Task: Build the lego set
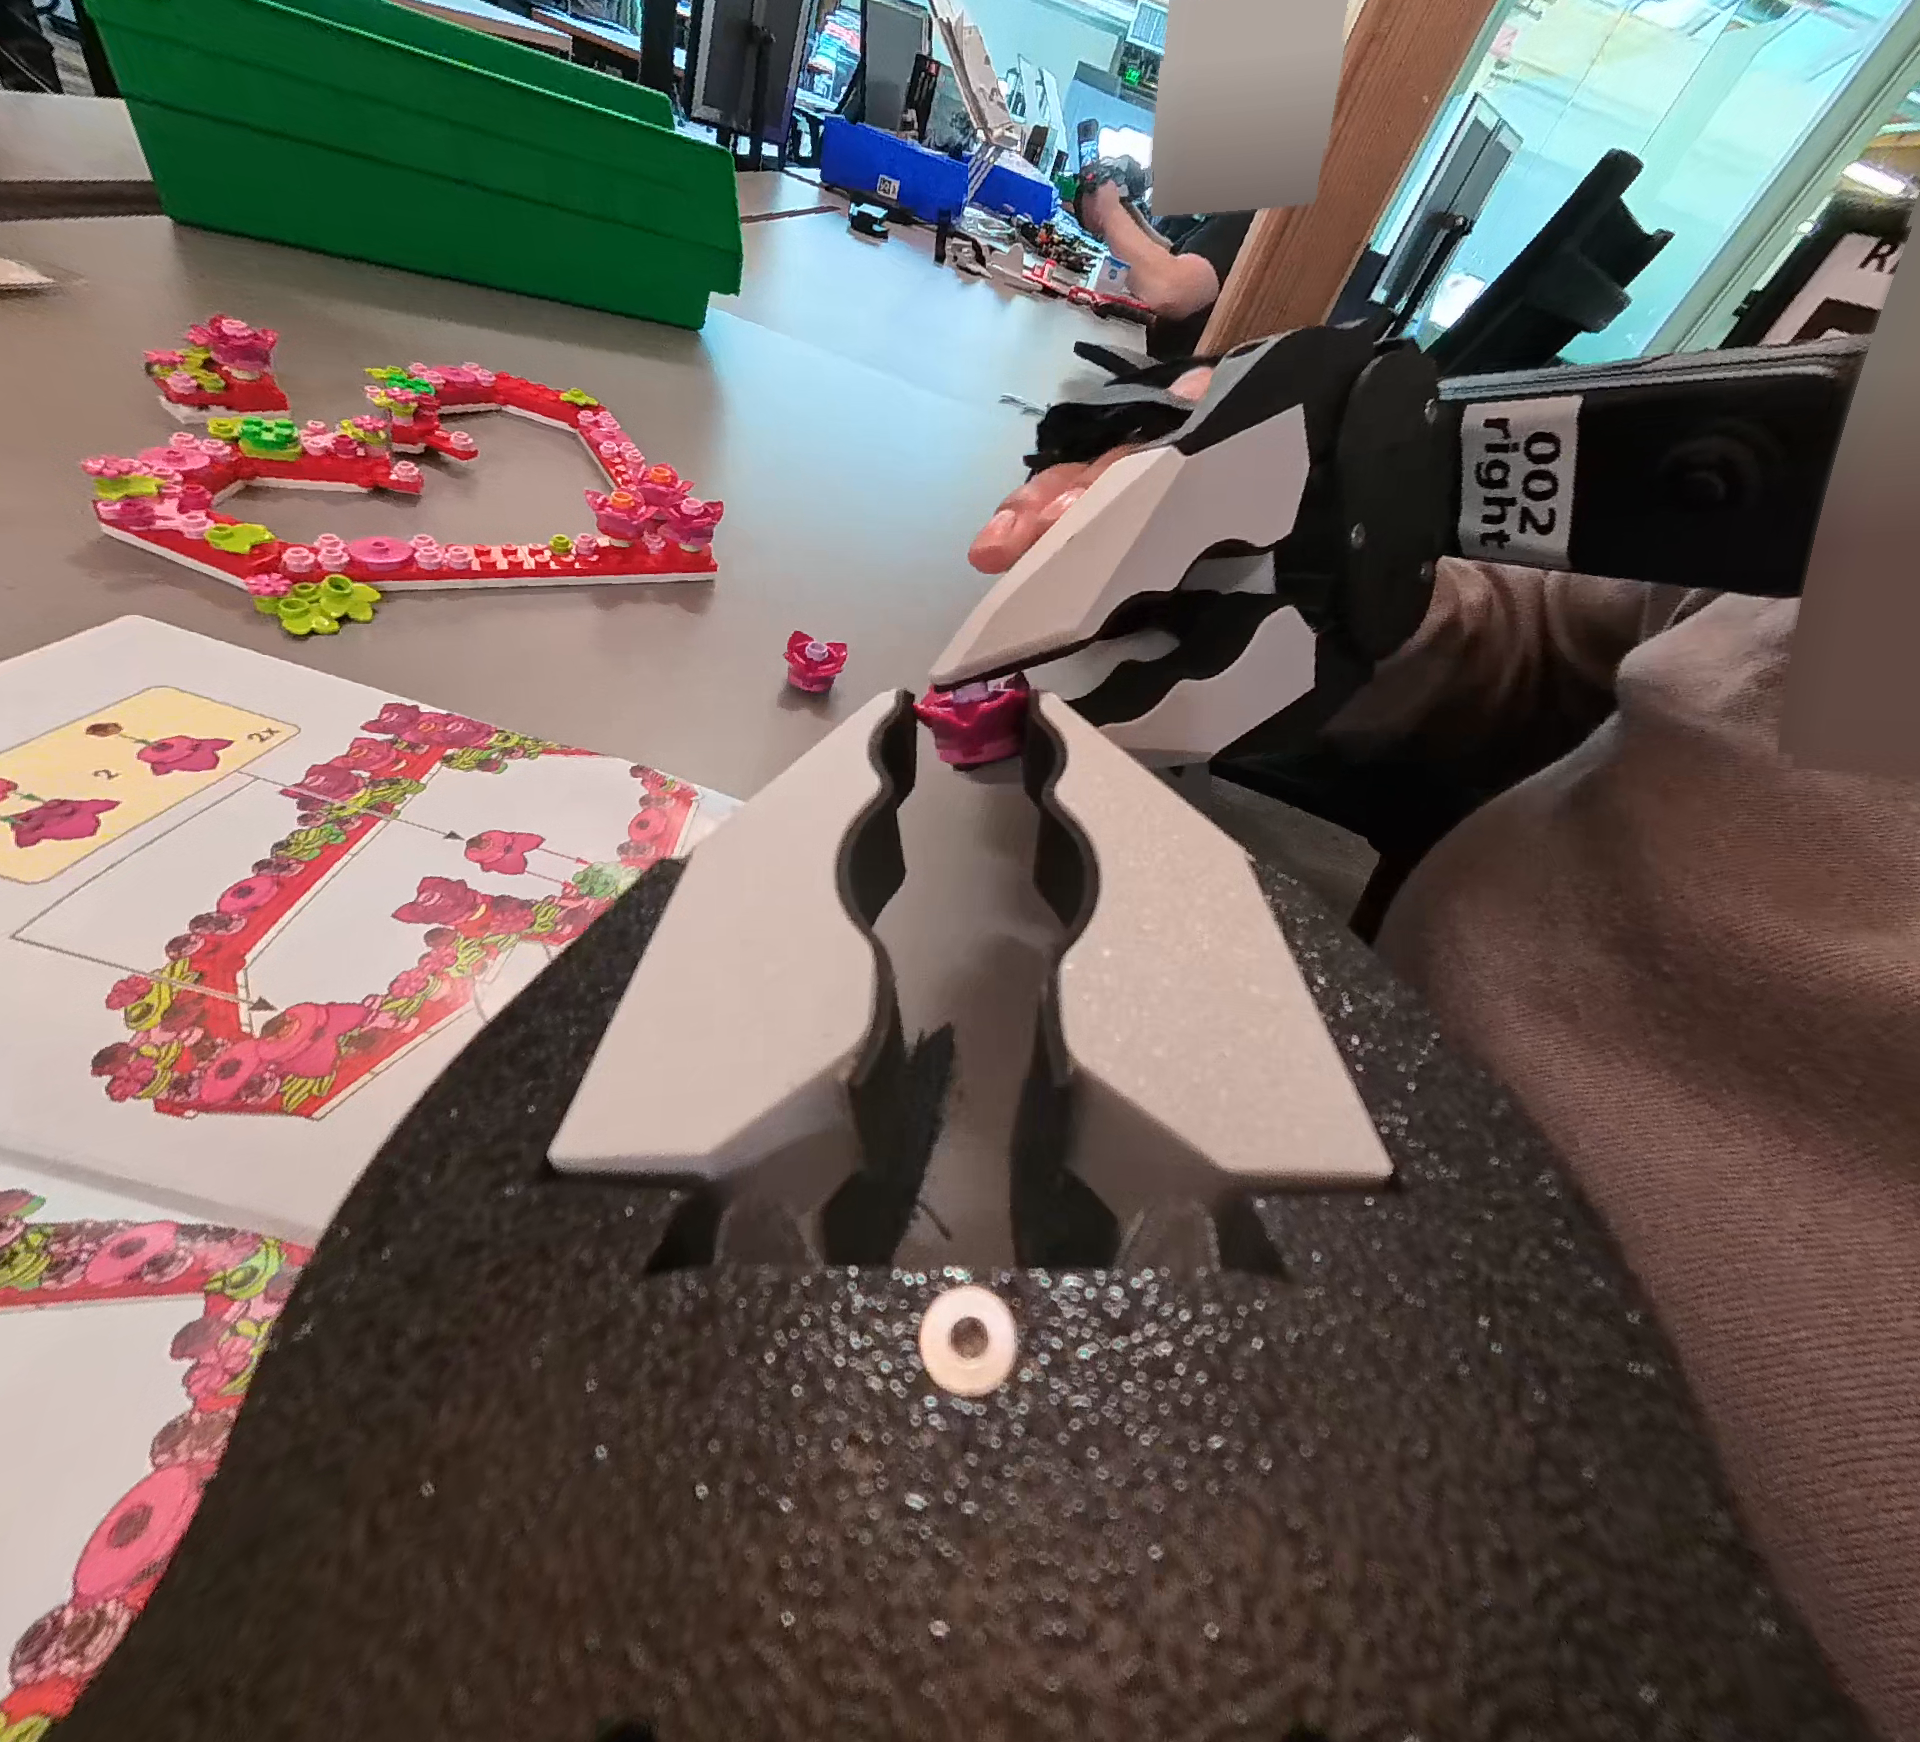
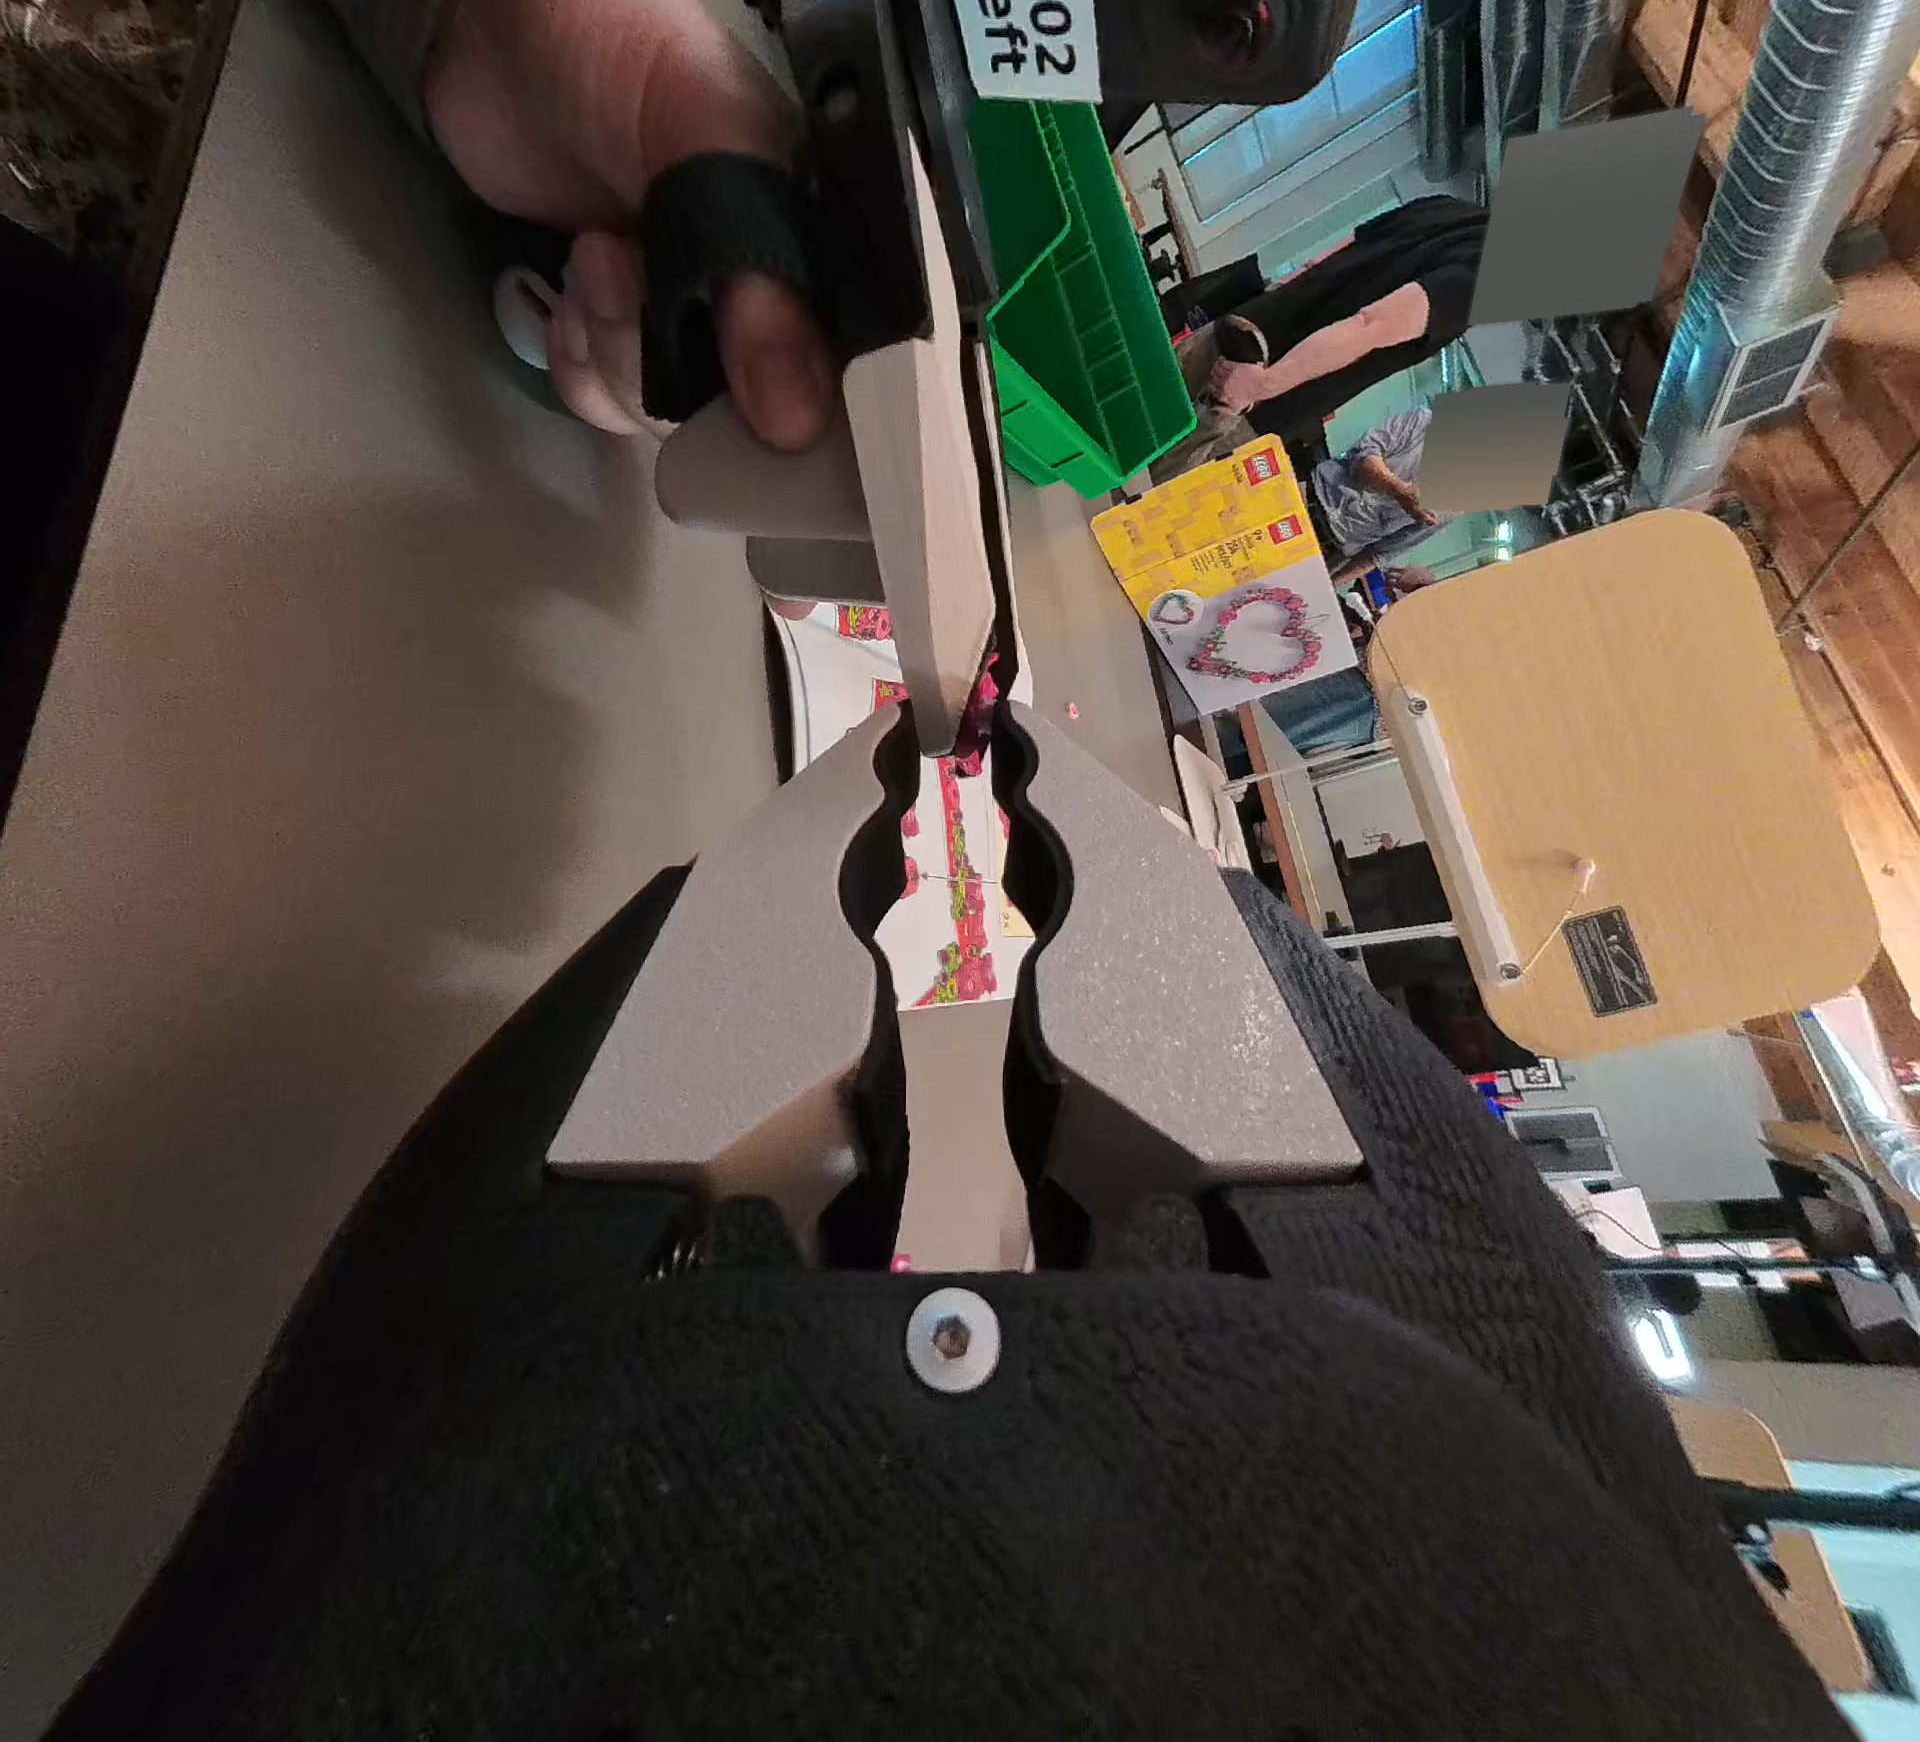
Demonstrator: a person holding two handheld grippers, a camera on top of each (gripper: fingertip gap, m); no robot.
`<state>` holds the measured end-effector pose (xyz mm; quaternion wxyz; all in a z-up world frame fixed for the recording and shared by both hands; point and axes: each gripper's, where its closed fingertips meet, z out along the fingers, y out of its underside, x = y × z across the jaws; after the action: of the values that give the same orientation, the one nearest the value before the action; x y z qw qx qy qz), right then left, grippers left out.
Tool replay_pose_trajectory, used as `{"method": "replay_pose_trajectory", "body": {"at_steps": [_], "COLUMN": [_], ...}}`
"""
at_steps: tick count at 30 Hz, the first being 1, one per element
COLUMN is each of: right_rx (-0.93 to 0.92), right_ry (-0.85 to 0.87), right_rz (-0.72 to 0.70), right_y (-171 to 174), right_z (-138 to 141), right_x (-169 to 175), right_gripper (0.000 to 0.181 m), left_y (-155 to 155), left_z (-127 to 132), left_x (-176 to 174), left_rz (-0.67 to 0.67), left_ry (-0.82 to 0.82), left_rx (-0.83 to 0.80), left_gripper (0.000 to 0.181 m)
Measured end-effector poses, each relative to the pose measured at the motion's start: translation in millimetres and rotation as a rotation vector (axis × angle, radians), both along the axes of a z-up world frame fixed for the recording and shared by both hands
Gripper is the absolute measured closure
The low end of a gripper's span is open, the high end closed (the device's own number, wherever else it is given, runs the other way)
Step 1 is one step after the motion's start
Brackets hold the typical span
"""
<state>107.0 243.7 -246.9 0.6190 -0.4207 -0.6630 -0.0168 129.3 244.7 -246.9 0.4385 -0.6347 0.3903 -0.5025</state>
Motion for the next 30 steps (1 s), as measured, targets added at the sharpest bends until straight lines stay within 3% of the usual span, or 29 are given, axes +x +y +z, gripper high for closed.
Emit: {"method": "replay_pose_trajectory", "body": {"at_steps": [4,6,9,13,17,30], "right_rx": [-0.025,-0.051,-0.014,0.131,0.129,0.082], "right_ry": [0.069,0.081,0.143,0.407,0.619,0.7], "right_rz": [0.004,0.036,-0.005,-0.197,-0.306,-0.339], "right_y": [1.0,-2.7,8.5,41.9,60.3,67.2], "right_z": [0.8,-2.0,3.0,35.1,55.7,57.3], "right_x": [-1.1,0.3,22.7,83.7,123.0,138.8], "right_gripper": [0.166,0.148,0.139,0.144,0.146,0.156], "left_y": [2.2,4.0,13.3,27.4,34.3,31.2], "left_z": [0.4,0.0,3.1,13.0,17.0,27.5], "left_x": [-0.3,-1.4,-10.0,-26.0,-36.1,-40.6], "left_rz": [0.014,0.044,0.126,0.26,0.349,0.37], "left_ry": [0.007,0.033,0.069,0.074,0.074,0.006], "left_rx": [0.036,0.102,0.23,0.409,0.544,0.604], "left_gripper": [0.163,0.163,0.163,0.163,0.163,0.163]}}
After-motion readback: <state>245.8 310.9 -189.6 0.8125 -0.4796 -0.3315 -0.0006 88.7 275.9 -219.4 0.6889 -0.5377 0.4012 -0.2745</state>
